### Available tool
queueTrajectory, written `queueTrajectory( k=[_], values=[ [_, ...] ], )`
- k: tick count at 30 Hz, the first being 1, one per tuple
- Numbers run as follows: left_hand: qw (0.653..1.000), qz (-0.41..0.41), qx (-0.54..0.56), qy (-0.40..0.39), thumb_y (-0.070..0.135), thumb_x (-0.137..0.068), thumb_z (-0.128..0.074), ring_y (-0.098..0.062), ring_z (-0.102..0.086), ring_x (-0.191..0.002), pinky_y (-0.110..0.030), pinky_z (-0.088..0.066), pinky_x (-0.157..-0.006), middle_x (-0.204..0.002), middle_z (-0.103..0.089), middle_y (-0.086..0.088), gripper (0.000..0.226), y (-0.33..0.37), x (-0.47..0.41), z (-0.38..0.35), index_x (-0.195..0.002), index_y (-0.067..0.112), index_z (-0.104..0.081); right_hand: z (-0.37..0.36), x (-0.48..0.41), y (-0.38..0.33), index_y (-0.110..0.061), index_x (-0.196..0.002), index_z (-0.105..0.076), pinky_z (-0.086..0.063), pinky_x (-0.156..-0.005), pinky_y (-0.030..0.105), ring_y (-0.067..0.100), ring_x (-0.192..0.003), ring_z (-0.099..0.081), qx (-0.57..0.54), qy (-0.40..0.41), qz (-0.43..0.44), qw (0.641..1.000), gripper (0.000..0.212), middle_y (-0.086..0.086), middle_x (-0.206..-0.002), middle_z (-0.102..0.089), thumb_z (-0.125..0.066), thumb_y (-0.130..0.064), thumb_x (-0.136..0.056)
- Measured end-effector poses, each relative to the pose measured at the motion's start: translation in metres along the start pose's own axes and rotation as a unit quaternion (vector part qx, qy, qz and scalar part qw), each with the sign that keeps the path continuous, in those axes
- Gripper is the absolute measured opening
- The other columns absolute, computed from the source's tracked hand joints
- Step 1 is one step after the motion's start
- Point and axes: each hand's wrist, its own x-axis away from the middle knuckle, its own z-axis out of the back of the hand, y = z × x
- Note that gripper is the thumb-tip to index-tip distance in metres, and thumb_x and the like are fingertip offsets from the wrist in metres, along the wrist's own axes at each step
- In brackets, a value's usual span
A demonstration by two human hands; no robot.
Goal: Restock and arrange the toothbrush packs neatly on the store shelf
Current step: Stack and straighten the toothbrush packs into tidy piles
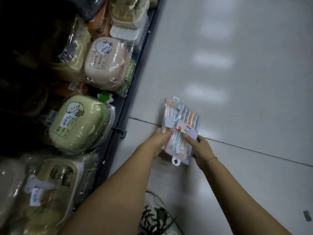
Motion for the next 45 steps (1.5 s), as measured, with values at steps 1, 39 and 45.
queueTrajectory(
  k=[1, 39, 45],
  values=[
    [1.0, -0.012, -0.01, -0.008, 0.06, -0.054, -0.08, -0.023, -0.071, -0.099, -0.046, -0.053, -0.095, -0.113, -0.072, -0.005, 0.087, 0.009, 0.01, 0.003, -0.126, 0.016, -0.057, -0.004, 0.008, -0.006, -0.007, -0.111, -0.062, -0.057, -0.061, 0.026, 0.015, -0.08, -0.071, -0.006, -0.008, 0.007, 1.0, 0.025, 0.008, -0.103, -0.072, -0.069, -0.015, -0.088],
    [0.637, -0.463, 0.23, 0.572, 0.014, -0.101, -0.048, -0.019, -0.072, -0.095, -0.035, -0.054, -0.079, -0.106, -0.074, -0.004, 0.024, -0.105, 0.688, 0.18, -0.117, 0.014, -0.066, -0.234, 0.471, -0.15, 0.0, -0.101, -0.066, -0.059, -0.054, 0.026, 0.019, -0.061, -0.068, 0.068, -0.624, 0.04, 0.777, 0.038, 0.014, -0.084, -0.07, -0.08, -0.014, -0.068],
    [0.595, -0.415, 0.315, 0.612, 0.003, -0.094, -0.051, -0.018, -0.069, -0.079, -0.027, -0.052, -0.064, -0.1, -0.073, -0.008, 0.023, -0.129, 0.697, 0.214, -0.111, 0.006, -0.066, -0.325, 0.511, -0.101, -0.006, -0.113, -0.047, -0.054, -0.05, 0.025, 0.021, -0.057, -0.066, 0.102, -0.533, 0.236, 0.806, 0.029, 0.012, -0.077, -0.07, -0.064, -0.008, -0.09]
  ],
)
